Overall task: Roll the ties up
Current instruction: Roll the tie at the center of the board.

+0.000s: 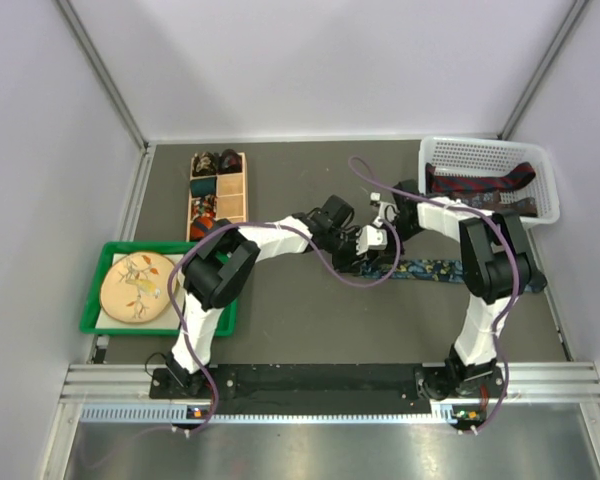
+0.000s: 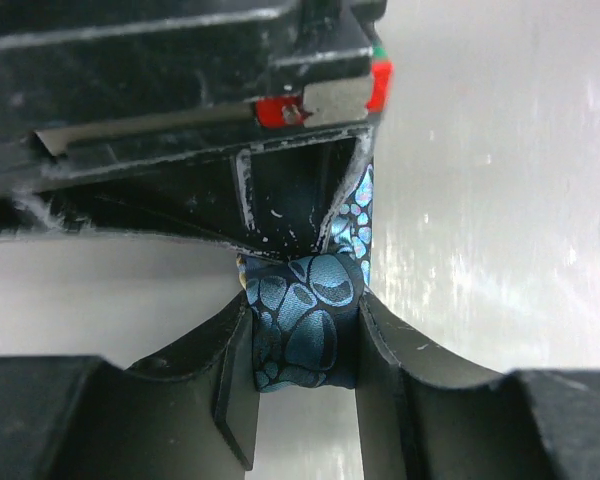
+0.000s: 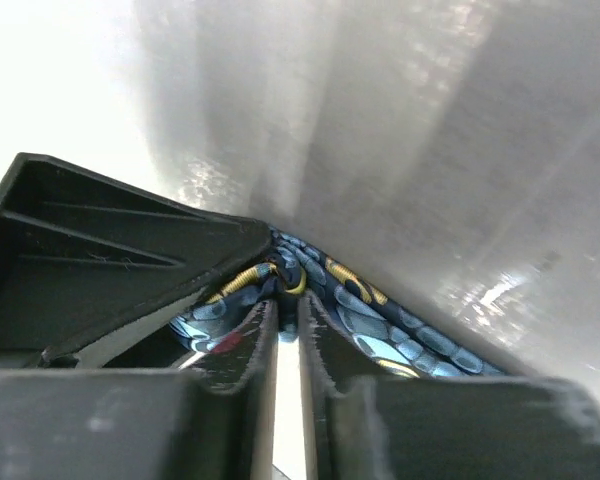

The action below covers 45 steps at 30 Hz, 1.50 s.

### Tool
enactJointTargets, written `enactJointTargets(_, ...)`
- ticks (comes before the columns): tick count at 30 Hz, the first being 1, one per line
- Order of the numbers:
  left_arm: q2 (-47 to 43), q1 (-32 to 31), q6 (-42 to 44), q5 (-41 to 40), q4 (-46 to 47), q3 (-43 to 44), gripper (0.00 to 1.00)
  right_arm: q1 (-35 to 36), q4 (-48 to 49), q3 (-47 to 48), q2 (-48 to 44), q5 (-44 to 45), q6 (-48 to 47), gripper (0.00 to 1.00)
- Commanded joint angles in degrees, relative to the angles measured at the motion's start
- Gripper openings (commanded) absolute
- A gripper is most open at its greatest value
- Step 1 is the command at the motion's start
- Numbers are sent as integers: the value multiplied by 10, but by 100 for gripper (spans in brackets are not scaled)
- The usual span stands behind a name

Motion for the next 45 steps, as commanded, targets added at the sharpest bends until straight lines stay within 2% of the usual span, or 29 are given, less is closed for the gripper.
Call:
enactJointTargets(1,13,-2,62,-80,-188,44,15,0,15,-10,0,-38,1,19)
enactJointTargets(2,17,-3,66,-86,-198,48,15,-9,11,-15,-11,-49,1,26)
enactJointTargets(3,20,-6,68,-94,-209,53,15,-19,8,-20,-33,-57,3,29)
enactJointTargets(10,34,-16,87,-122,-234,56,15,-70,28,-80,-99,-148,27,37)
enactJointTargets(15,46,-21,89,-125,-245,68,17,-60,123,-104,-86,-186,113,38)
enactJointTargets(16,47,-21,92,-124,-246,68,18,-59,133,-106,-82,-190,127,41)
enactJointTargets(27,49,-26,95,-123,-247,67,20,-32,181,-88,-20,-176,127,43)
enactJointTargets(30,54,-27,94,-123,-248,69,21,-30,192,-90,-16,-180,131,42)
enactJointTargets(31,54,-27,93,-122,-248,70,22,-29,197,-91,-15,-183,135,36)
enactJointTargets(32,55,-27,93,-123,-249,70,23,-27,196,-90,-15,-186,134,28)
enactJointTargets(34,57,-27,90,-123,-247,71,29,-27,183,-84,-12,-184,116,0)
enactJointTargets(36,58,-27,80,-127,-243,73,34,-27,129,-68,-4,-154,75,0)
enactJointTargets(37,58,-27,76,-130,-248,77,41,-28,112,-64,-5,-138,63,0)
enactJointTargets(40,50,-16,63,-110,-240,76,51,-40,79,-68,-14,-76,41,0)
enactJointTargets(45,2,7,29,-43,-151,35,67,-55,44,-65,-18,-13,17,0)
